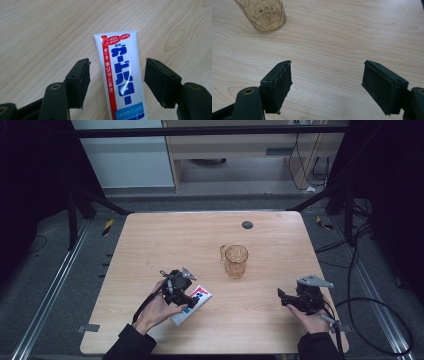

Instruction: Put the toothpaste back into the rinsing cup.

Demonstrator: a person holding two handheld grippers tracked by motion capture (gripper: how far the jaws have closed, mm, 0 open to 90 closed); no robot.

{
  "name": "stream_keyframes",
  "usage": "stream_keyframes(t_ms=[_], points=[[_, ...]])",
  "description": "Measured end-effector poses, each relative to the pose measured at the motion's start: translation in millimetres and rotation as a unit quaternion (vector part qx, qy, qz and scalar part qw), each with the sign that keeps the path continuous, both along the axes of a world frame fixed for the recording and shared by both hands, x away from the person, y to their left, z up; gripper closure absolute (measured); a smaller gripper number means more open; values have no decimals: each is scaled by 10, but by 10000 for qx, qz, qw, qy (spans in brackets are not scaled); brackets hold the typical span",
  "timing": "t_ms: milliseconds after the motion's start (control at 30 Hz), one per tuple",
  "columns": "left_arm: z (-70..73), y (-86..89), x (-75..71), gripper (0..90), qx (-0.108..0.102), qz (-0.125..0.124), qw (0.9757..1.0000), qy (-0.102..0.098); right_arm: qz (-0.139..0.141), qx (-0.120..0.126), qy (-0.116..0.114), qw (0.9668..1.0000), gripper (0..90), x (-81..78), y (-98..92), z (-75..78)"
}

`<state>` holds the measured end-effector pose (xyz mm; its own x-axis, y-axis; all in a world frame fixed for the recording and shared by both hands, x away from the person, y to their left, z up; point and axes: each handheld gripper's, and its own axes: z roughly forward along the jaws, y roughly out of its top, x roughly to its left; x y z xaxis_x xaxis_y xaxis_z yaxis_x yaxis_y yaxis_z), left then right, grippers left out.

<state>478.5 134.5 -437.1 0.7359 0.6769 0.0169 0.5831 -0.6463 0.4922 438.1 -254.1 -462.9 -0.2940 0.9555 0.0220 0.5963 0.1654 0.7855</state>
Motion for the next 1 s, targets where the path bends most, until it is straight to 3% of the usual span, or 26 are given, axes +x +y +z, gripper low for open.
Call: stream_keyframes(t_ms=[333, 1000], points=[[-121, -87, 70, 366, 140, -9, 9994, 306, 19, -7, 23, 10000, 233, 7, 1, -11], [-294, -137, 139, 361, 259, -35, 9982, 542, 64, -44, 47, 10000, 232, 18, 13, -24]])
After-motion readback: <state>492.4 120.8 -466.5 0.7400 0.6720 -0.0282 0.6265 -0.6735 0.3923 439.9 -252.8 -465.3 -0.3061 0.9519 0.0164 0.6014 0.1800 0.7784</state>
